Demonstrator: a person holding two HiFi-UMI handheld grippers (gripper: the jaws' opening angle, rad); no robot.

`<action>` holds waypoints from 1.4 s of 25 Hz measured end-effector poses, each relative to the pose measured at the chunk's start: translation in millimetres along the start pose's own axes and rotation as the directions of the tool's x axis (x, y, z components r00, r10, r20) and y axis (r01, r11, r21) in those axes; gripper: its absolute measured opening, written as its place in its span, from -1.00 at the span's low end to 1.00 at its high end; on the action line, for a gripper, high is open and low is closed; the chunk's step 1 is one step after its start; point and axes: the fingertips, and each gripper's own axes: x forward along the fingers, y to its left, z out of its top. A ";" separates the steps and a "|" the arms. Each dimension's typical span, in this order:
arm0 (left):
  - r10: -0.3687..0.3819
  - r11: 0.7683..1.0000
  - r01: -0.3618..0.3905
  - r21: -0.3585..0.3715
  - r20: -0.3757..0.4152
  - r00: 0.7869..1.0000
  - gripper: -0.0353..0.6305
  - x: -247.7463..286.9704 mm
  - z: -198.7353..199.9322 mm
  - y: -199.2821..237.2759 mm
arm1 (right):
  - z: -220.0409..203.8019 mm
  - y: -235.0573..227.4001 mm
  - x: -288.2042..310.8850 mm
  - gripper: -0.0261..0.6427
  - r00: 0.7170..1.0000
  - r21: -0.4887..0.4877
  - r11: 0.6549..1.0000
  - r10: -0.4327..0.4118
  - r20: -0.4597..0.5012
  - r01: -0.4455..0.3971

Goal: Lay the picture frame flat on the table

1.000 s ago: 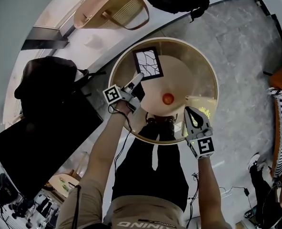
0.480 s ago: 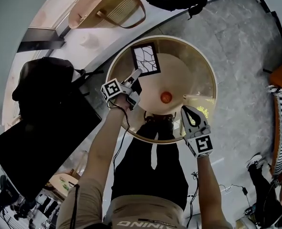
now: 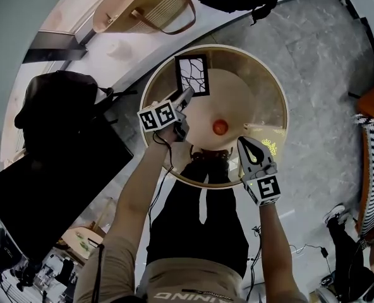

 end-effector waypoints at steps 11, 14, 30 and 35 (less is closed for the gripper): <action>0.198 0.943 -0.211 0.259 0.076 0.977 -0.36 -19.1 3.9 6.5 | 5.4 9.2 4.5 -0.90 1.000 -0.003 1.000 0.005 0.029 -0.005; 0.189 0.934 -0.208 0.291 0.093 0.978 -0.36 -32.3 2.8 -3.3 | 6.2 13.6 -1.5 -0.90 1.000 -0.010 1.000 0.007 0.029 -0.007; -0.088 0.755 -0.008 0.656 0.114 0.989 -0.87 -214.0 -24.6 -262.2 | 156.5 77.1 -112.0 -0.90 0.984 -0.084 0.995 -0.035 0.177 0.050; -0.150 0.733 -0.028 0.680 0.201 0.968 -0.87 -289.1 -6.7 -325.8 | 194.9 124.2 -168.4 -0.90 0.980 -0.082 0.995 -0.041 0.196 0.058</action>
